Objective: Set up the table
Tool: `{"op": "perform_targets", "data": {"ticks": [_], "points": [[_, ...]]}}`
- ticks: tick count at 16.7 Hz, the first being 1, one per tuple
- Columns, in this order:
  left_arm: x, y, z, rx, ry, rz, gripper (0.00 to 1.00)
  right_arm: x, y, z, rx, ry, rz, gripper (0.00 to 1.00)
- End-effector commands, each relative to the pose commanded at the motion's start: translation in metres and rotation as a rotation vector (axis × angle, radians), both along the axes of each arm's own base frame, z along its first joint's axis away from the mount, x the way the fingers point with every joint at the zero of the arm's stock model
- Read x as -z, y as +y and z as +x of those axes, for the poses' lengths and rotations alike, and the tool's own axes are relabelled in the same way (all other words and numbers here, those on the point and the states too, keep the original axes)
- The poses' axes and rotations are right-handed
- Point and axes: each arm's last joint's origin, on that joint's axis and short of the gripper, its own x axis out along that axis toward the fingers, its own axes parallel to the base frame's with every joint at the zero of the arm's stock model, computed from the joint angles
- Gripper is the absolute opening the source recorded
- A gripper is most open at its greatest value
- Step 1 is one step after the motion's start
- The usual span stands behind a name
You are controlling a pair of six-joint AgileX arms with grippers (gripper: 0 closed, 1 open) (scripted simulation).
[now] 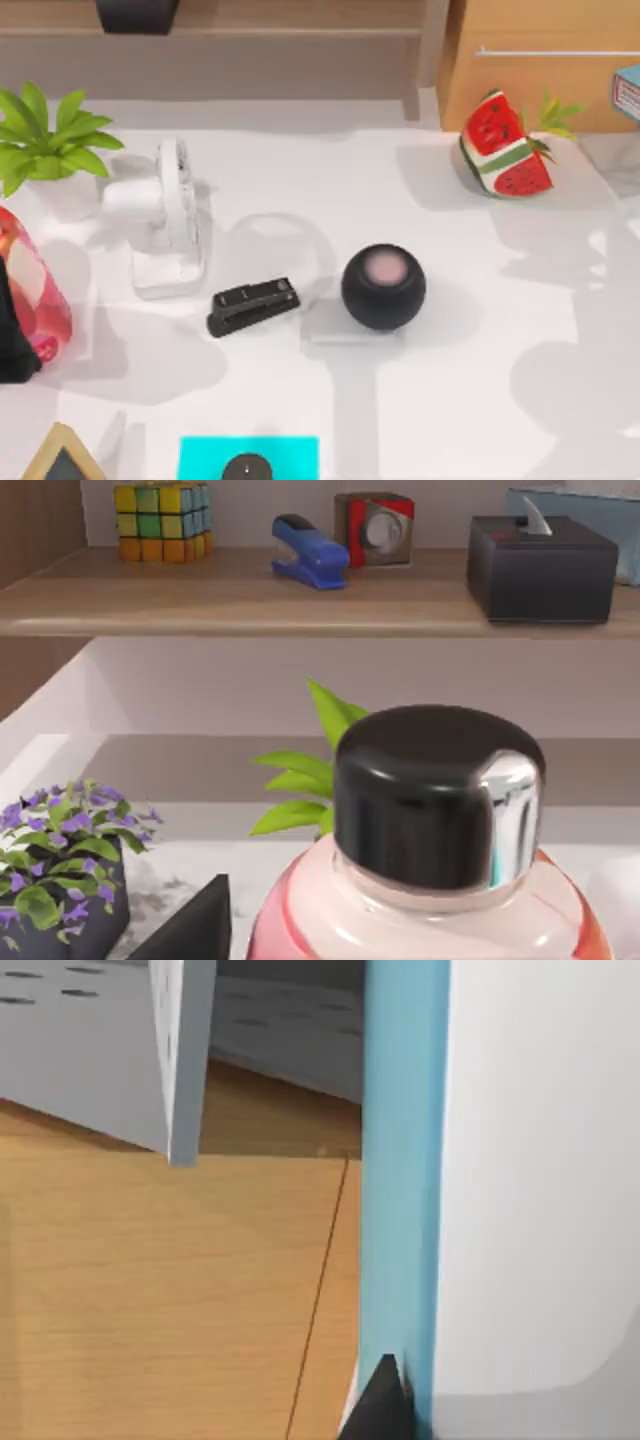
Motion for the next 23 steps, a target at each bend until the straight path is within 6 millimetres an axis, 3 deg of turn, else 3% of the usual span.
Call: {"op": "perform_targets", "data": {"ticks": [4, 7, 14, 20, 23], "points": [[0.0, 0.0, 0.0, 0.0, 0.0, 0.0, 1.0, 0.0, -0.058, 0.019, 0.145, -0.008, 0.097, 0.0], [0.0, 0.0, 0.0, 0.0, 0.0, 0.0, 1.0, 0.005, -0.078, 0.028, 0.186, -0.004, 0.129, 0.0], [0.0, 0.0, 0.0, 0.0, 0.0, 0.0, 1.0, 0.005, -0.078, 0.03, 0.184, -0.003, 0.133, 0.0], [0.0, 0.0, 0.0, 0.0, 0.0, 0.0, 1.0, 0.01, -0.08, 0.058, 0.187, -0.002, 0.133, 0.0], [0.0, 0.0, 0.0, 0.0, 0.0, 0.0, 1.0, 0.01, -0.081, 0.059, 0.189, -0.001, 0.133, 0.0]]}}
